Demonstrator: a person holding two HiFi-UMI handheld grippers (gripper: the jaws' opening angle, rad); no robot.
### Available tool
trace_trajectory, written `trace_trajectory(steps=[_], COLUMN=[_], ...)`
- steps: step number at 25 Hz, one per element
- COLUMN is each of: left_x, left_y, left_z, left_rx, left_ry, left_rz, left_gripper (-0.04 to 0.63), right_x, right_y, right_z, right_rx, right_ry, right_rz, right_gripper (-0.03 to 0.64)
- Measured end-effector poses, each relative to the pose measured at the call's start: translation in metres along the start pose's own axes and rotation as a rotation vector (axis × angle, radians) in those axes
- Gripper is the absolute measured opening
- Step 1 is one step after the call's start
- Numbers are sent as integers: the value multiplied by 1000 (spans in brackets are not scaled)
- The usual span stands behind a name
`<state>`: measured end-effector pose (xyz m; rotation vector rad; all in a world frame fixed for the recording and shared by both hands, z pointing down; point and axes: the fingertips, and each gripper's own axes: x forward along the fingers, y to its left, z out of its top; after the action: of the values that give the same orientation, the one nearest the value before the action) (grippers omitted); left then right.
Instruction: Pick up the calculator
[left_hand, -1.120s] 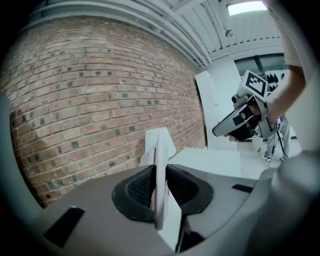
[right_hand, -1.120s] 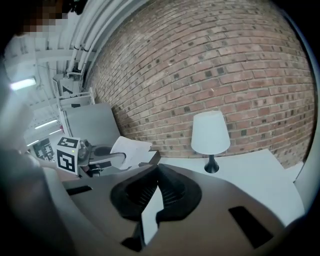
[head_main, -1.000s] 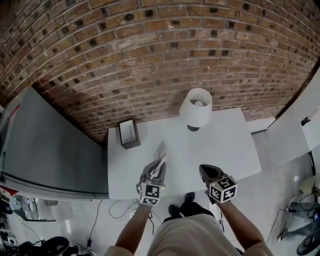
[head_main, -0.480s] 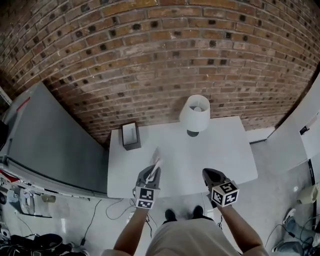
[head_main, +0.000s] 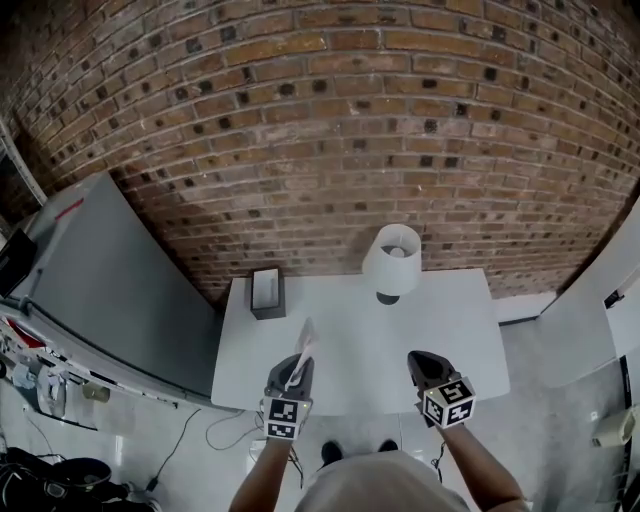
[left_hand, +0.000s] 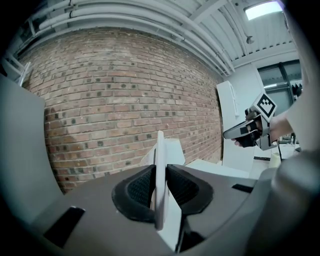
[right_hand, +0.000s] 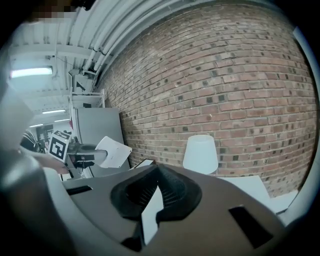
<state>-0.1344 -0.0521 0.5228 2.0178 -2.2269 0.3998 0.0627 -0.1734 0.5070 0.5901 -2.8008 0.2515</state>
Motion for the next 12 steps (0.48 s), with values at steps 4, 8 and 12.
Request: trace_trajectory(steps=[4, 8, 12], left_x=[1, 2, 3], left_y=[-1, 1, 1], left_z=[5, 0, -4], left_rx=[-4, -20, -25], left_ry=[-5, -6, 23], left_rz=[18, 28, 28], left_gripper=[89, 89, 89], right_x=[-3, -3, -3], right_y=[-5, -7, -9], right_z=[13, 17, 15], right_rx=[-46, -49, -44], right_ry=[-28, -44, -40], right_rz=[18, 26, 28], right_gripper=[11, 11, 11])
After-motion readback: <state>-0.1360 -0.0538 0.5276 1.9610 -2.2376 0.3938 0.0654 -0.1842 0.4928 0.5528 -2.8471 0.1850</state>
